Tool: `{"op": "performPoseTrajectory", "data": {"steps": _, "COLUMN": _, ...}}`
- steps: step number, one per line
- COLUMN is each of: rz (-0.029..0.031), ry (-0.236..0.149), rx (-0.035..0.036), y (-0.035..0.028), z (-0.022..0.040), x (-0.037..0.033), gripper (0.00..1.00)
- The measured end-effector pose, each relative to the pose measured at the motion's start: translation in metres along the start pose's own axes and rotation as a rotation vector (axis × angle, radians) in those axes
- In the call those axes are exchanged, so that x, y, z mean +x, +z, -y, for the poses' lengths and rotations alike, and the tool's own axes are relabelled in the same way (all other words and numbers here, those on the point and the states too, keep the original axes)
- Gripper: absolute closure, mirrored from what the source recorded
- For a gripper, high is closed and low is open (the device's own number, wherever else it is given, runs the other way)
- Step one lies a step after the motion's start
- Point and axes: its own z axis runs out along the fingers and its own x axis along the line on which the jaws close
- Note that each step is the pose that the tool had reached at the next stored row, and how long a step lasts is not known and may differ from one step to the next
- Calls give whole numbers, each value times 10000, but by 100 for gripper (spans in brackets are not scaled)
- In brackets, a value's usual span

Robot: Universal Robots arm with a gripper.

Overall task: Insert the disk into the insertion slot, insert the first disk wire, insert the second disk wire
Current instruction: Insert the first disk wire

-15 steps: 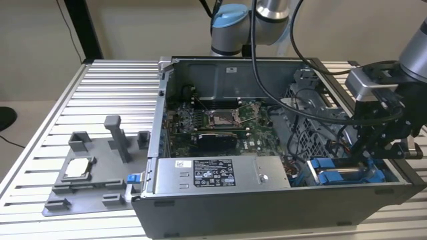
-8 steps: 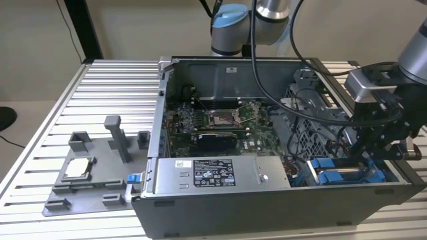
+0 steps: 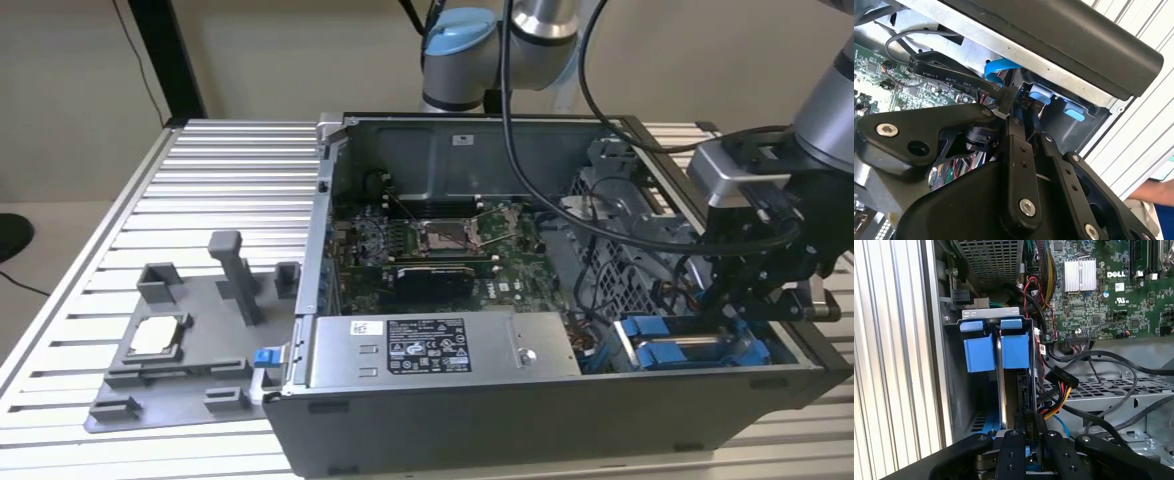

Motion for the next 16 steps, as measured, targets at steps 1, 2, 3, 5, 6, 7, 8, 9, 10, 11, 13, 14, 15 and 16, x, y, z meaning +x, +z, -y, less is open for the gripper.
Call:
{"op": "performPoseTrajectory", "data": {"steps": 1, "rz": -1, "ry": 0, "rx": 0, "y": 0, "z": 0, "x": 0, "gripper": 100}}
{"op": "performPoseTrajectory", "data": {"steps": 2, "rz": 0, "ry": 0, "rx": -1, "y": 0, "z": 0, "x": 0, "gripper": 100}}
{"op": "performPoseTrajectory", "data": {"steps": 3, "rz": 0, "ry": 0, "rx": 0, "y": 0, "z": 0, "x": 0, "gripper": 100}}
{"op": "performPoseTrajectory", "data": {"steps": 5, "rz": -4, "ry": 0, "rx": 0, "y": 8, "z": 0, "x": 0, "gripper": 100}}
{"op": "performPoseTrajectory", "data": {"steps": 6, "rz": -7, "ry": -1, "rx": 1, "y": 12, "z": 0, "x": 0, "gripper": 100}}
{"op": "performPoseTrajectory", "data": {"steps": 7, "rz": -6, "ry": 0, "rx": 1, "y": 13, "z": 0, "x": 0, "gripper": 100}}
{"op": "performPoseTrajectory", "data": {"steps": 8, "rz": -5, "ry": 0, "rx": 1, "y": 14, "z": 0, "x": 0, "gripper": 100}}
{"op": "performPoseTrajectory", "data": {"steps": 9, "rz": -3, "ry": 0, "rx": 1, "y": 16, "z": 0, "x": 1, "gripper": 100}}
{"op": "performPoseTrajectory", "data": {"steps": 10, "rz": -1, "ry": 0, "rx": 0, "y": 17, "z": 0, "x": 0, "gripper": 100}}
{"op": "performPoseTrajectory", "data": {"steps": 11, "rz": -1, "ry": 0, "rx": 0, "y": 17, "z": 0, "x": 0, "gripper": 100}}
{"op": "performPoseTrajectory", "data": {"steps": 13, "rz": -1, "ry": 0, "rx": 0, "y": 17, "z": 0, "x": 0, "gripper": 100}}
{"op": "performPoseTrajectory", "data": {"steps": 14, "rz": -1, "ry": 0, "rx": 0, "y": 17, "z": 0, "x": 0, "gripper": 100}}
{"op": "performPoseTrajectory", "data": {"steps": 15, "rz": 0, "ry": 0, "rx": 1, "y": 17, "z": 0, "x": 0, "gripper": 100}}
{"op": "performPoseTrajectory", "data": {"steps": 16, "rz": 10, "ry": 0, "rx": 0, "y": 20, "z": 0, "x": -1, "gripper": 0}}
